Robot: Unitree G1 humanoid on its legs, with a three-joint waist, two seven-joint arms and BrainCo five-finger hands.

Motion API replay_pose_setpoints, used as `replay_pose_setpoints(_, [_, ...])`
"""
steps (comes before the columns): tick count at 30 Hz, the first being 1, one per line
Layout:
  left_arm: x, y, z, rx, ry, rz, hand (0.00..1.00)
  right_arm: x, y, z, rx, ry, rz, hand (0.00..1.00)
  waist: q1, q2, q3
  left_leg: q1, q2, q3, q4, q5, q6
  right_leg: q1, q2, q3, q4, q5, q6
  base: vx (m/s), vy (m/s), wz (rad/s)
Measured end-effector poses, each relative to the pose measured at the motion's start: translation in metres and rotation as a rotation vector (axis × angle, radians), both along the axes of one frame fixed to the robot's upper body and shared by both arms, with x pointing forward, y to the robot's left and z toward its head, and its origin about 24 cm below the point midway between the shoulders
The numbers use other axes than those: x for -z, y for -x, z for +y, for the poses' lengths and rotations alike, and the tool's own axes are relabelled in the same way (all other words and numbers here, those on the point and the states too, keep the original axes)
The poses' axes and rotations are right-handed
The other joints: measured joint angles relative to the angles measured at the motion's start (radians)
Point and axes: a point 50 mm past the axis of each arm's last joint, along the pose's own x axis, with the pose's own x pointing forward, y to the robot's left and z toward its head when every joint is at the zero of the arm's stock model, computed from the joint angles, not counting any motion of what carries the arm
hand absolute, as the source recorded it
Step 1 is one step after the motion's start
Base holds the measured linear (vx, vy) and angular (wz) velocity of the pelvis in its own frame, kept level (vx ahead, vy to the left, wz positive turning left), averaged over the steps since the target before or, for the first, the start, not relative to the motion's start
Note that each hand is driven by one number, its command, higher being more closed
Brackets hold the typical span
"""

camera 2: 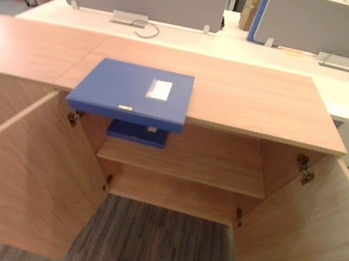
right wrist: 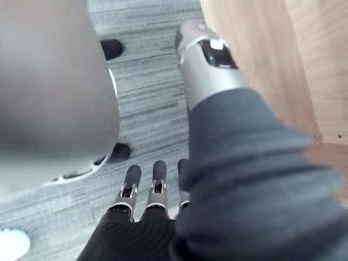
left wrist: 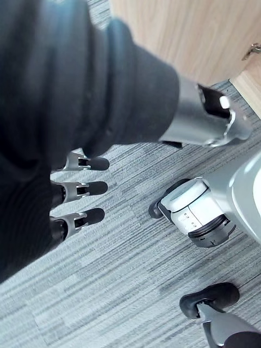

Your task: Walk over to the cabinet, pick up the folder, carry it to the office cabinet, place the folder inside the office cabinet, then close the office cabinet door

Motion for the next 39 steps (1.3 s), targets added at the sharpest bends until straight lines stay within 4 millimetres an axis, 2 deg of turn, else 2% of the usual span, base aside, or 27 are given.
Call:
replay_pose_setpoints(1, [0.0,0.005,-0.004,0.001,0.015,0.012,0.0,0.0,0.0,-0.001,-0.002,-0.001,-0.002,0.0,0.0,0.02,-0.014,0.02,-0.005,0.002,-0.025,-0.002,0.004,-0.04,-0.013,-0.001,0.084,-0.011,-0.009,0.12,0.145,-0.32])
replay_pose_setpoints(2, [0.001,0.009,-0.011,0.002,0.035,0.02,0.0,-0.002,-0.004,-0.005,-0.007,0.007,-0.015,0.0,0.0,0.041,-0.026,0.031,-0.008,0.001,-0.05,-0.001,0.006,-0.124,-0.035,-0.004,0.244,-0.024,-0.026,0.2,0.22,-0.2])
replay_pose_setpoints(3, [0.001,0.01,-0.01,0.001,0.038,0.021,0.0,-0.005,-0.013,-0.01,-0.021,0.034,-0.055,0.0,-0.009,0.036,-0.024,0.032,-0.018,-0.002,-0.056,0.013,0.02,-0.219,-0.078,-0.008,0.432,-0.031,-0.049,0.16,0.188,0.01])
replay_pose_setpoints(5, [0.0,0.009,-0.005,0.005,0.029,0.017,0.0,-0.009,-0.025,-0.01,-0.027,0.041,-0.095,0.0,-0.032,0.018,-0.004,0.065,-0.035,-0.012,-0.059,0.03,0.052,-0.285,-0.14,-0.014,0.617,-0.023,-0.09,0.19,0.105,0.37])
replay_pose_setpoints(6, [-0.001,0.006,0.003,0.02,0.008,0.005,0.0,-0.008,-0.028,-0.006,-0.026,0.028,-0.098,0.0,-0.035,-0.003,0.005,0.097,-0.034,-0.03,-0.07,0.031,0.059,-0.291,-0.17,-0.069,0.679,-0.043,-0.081,0.21,-0.007,0.38])
replay_pose_setpoints(7, [-0.001,0.004,0.006,0.025,-0.001,-0.002,0.0,-0.008,-0.029,-0.003,-0.026,0.021,-0.098,0.0,-0.032,-0.006,0.006,0.106,-0.026,-0.035,-0.075,0.031,0.058,-0.288,-0.163,-0.093,0.668,-0.064,-0.08,0.22,-0.068,0.33])
replay_pose_setpoints(8, [-0.002,-0.001,0.01,0.033,-0.011,-0.011,0.0,-0.007,-0.031,0.001,-0.033,0.009,-0.1,0.0,-0.034,-0.001,0.01,0.115,-0.003,-0.051,-0.075,0.028,0.053,-0.279,-0.121,-0.126,0.591,-0.102,-0.07,0.16,-0.151,0.27])
replay_pose_setpoints(9, [-0.002,-0.009,0.013,0.036,-0.024,-0.035,0.0,-0.007,-0.033,0.006,-0.041,-0.002,-0.1,0.0,-0.038,0.005,0.018,0.113,0.025,-0.066,-0.07,0.024,0.036,-0.256,-0.036,-0.121,0.407,-0.1,-0.059,0.16,-0.217,0.34])
replay_pose_setpoints(10, [-0.003,-0.017,0.019,0.049,-0.042,-0.057,0.0,-0.006,-0.031,0.01,-0.051,-0.015,-0.087,0.0,-0.041,-0.008,0.014,0.102,0.028,-0.079,-0.066,0.02,0.02,-0.23,0.015,-0.111,0.243,-0.031,-0.067,0.1,-0.219,0.44])
replay_pose_setpoints(11, [-0.002,-0.029,0.018,0.058,-0.043,-0.082,0.0,-0.005,-0.028,0.01,-0.059,-0.013,-0.074,0.0,-0.043,-0.002,0.023,0.105,0.038,-0.103,-0.06,0.006,0.002,-0.207,0.034,-0.135,0.191,0.0,-0.08,0.06,-0.159,0.32])
replay_pose_setpoints(12, [-0.002,-0.035,0.015,0.064,-0.039,-0.103,0.0,-0.004,-0.025,0.01,-0.059,-0.014,-0.061,0.0,-0.041,0.004,0.019,0.102,0.054,-0.105,-0.061,0.01,-0.012,-0.194,0.054,-0.14,0.155,0.01,-0.084,0.05,-0.148,0.14])
replay_pose_setpoints(14, [-0.003,-0.041,0.014,0.013,-0.054,-0.137,0.0,-0.003,-0.023,0.008,-0.069,-0.008,-0.048,0.0,-0.044,0.036,-0.001,0.096,0.113,-0.1,-0.071,-0.001,-0.03,-0.14,0.147,-0.148,-0.006,0.068,-0.102,0.06,-0.182,-0.18])
replay_pose_setpoints(16, [-0.003,-0.053,0.009,-0.009,-0.049,-0.181,0.0,-0.003,-0.021,0.007,-0.065,-0.007,-0.044,0.0,-0.045,0.034,-0.008,0.078,0.138,-0.098,-0.072,-0.007,-0.046,-0.116,0.192,-0.158,-0.103,0.101,-0.108,0.04,-0.186,-0.13])
replay_pose_setpoints(19, [-0.003,-0.063,0.006,-0.037,-0.044,-0.217,0.0,-0.003,-0.017,0.004,-0.059,0.004,-0.033,0.0,-0.046,0.034,-0.012,0.081,0.156,-0.101,-0.086,-0.008,-0.056,-0.094,0.22,-0.169,-0.142,0.119,-0.123,0.11,-0.106,0.02])
replay_pose_setpoints(22, [-0.003,-0.065,0.003,-0.11,-0.033,-0.23,0.0,-0.002,-0.012,0.002,-0.055,0.01,-0.021,0.0,-0.048,0.037,-0.025,0.082,0.156,-0.108,-0.094,-0.008,-0.058,-0.084,0.224,-0.177,-0.161,0.119,-0.123,0.1,0.008,0.1])
replay_pose_setpoints(25, [-0.008,-0.079,0.002,-0.208,-0.038,-0.306,0.0,-0.001,-0.011,0.006,-0.055,0.002,-0.018,0.0,-0.047,0.029,-0.029,0.083,0.145,-0.117,-0.095,-0.008,-0.058,-0.068,0.217,-0.187,-0.177,0.123,-0.118,0.1,0.076,0.13])
replay_pose_setpoints(28, [-0.028,-0.115,0.001,-0.29,-0.05,-0.504,0.0,-0.001,-0.012,0.01,-0.069,0.0,-0.018,0.0,-0.042,0.02,-0.029,0.082,0.133,-0.12,-0.096,-0.008,-0.058,-0.065,0.205,-0.193,-0.177,0.126,-0.113,0.04,0.098,0.08])
replay_pose_setpoints(29, [-0.04,-0.13,0.001,-0.33,-0.054,-0.599,0.0,-0.001,-0.014,0.011,-0.093,0.005,-0.017,0.0,-0.037,0.019,-0.029,0.081,0.128,-0.12,-0.097,-0.008,-0.057,-0.065,0.199,-0.193,-0.177,0.128,-0.111,-0.02,0.091,0.01])
replay_pose_setpoints(31, [-0.062,-0.149,0.012,-0.398,-0.082,-0.737,0.0,-0.001,-0.016,0.014,-0.111,0.003,-0.02,0.0,-0.034,0.018,-0.029,0.081,0.122,-0.121,-0.102,-0.008,-0.054,-0.065,0.194,-0.192,-0.177,0.132,-0.106,-0.03,0.079,0.01])
replay_pose_setpoints(33, [-0.093,-0.164,0.036,-0.511,-0.177,-0.894,0.0,-0.002,-0.019,0.016,-0.144,0.012,-0.018,0.0,-0.03,0.016,-0.029,0.08,0.116,-0.122,-0.109,-0.002,-0.043,-0.07,0.193,-0.192,-0.178,0.139,-0.103,-0.05,0.046,0.01])
replay_pose_setpoints(36, [-0.128,-0.164,0.067,-0.601,-0.339,-1.002,0.0,-0.001,-0.019,0.016,-0.147,0.019,-0.01,0.0,-0.025,0.014,-0.029,0.079,0.11,-0.122,-0.109,0.0,-0.037,-0.071,0.188,-0.191,-0.178,0.144,-0.103,-0.05,0.044,0.0])
replay_pose_setpoints(37, [-0.152,-0.16,0.085,-0.592,-0.51,-1.026,0.0,-0.001,-0.017,0.017,-0.168,0.026,0.001,0.0,-0.022,0.011,-0.032,0.074,0.108,-0.125,-0.106,0.002,-0.033,-0.074,0.186,-0.191,-0.178,0.145,-0.103,-0.04,0.034,0.06])
replay_pose_setpoints(39, [-0.175,-0.157,0.097,-0.578,-0.654,-1.048,0.0,0.0,-0.014,0.017,-0.168,0.024,0.014,0.0,-0.016,0.006,-0.043,0.056,0.105,-0.131,-0.097,0.002,-0.032,-0.083,0.183,-0.195,-0.177,0.146,-0.102,-0.04,0.026,0.11])
